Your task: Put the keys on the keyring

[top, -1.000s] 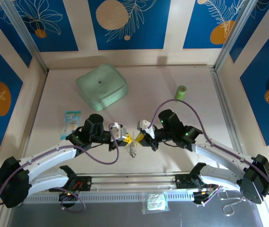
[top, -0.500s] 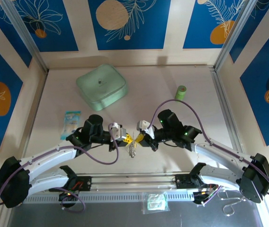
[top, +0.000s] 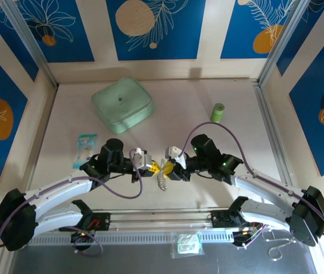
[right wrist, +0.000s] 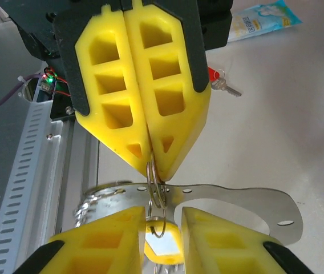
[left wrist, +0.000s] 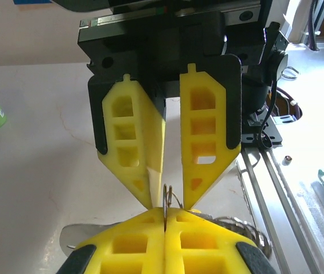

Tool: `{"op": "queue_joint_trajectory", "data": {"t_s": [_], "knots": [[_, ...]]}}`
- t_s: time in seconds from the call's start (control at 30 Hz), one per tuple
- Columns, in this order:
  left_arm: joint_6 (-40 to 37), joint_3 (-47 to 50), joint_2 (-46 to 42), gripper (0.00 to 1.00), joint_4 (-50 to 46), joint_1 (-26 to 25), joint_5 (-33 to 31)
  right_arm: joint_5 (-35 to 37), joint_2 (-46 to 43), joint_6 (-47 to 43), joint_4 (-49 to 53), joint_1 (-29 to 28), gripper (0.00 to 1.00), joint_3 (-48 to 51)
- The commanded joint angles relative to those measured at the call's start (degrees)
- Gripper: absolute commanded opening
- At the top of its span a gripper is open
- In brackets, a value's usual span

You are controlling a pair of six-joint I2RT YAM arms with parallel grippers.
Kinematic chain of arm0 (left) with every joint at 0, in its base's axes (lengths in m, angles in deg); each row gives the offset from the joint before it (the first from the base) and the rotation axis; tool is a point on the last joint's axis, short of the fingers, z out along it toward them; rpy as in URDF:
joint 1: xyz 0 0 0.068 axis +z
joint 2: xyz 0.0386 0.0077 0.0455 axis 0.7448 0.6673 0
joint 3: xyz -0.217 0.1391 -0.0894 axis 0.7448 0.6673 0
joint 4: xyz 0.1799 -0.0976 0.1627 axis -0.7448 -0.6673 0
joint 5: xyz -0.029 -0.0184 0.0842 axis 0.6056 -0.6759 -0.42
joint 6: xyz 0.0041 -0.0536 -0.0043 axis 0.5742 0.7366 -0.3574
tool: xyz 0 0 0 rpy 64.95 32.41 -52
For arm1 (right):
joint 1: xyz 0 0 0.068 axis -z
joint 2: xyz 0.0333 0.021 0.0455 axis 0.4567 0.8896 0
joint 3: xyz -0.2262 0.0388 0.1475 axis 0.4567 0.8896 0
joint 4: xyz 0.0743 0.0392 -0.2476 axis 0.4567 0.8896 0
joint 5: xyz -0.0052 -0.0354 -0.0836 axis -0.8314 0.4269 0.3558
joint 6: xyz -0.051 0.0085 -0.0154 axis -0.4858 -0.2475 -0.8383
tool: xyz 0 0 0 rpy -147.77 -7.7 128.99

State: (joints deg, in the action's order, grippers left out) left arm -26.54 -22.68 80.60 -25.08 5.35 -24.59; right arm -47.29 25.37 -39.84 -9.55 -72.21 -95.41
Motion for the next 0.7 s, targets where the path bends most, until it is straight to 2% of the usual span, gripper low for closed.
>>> {"op": "queue_joint_trajectory", "data": {"t_s": [0.0,0.1,0.2,0.37,0.4,0.47,0.67], "knots": [[0.7,-0.2,0.0,0.00,3.5,-0.5,2.7,-1.0,-0.4,0.9,-3.1,-0.4,0.25,0.6],[0.7,-0.4,0.3,0.00,3.6,-0.5,2.9,-0.6,0.4,1.2,-4.5,-0.4,0.23,0.8],[0.6,-0.5,0.4,0.00,3.6,-0.5,3.0,-0.9,0.9,1.3,-5.6,-0.4,0.18,1.0],[0.4,-1.0,0.6,0.00,2.4,-0.5,2.0,-1.2,1.1,0.6,-4.3,-0.4,0.00,0.3],[0.0,-1.3,0.5,0.01,1.3,-0.5,1.3,-1.0,1.1,0.0,-3.1,-0.4,0.00,-0.3],[-2.2,-2.2,0.1,0.16,-2.2,-0.5,-0.1,-0.4,1.2,-2.0,0.8,-0.5,0.00,-2.1],[-8.9,-6.6,0.7,0.16,-12.7,-0.5,-1.0,2.0,3.5,-9.8,14.7,-1.3,0.00,-10.1]]}}
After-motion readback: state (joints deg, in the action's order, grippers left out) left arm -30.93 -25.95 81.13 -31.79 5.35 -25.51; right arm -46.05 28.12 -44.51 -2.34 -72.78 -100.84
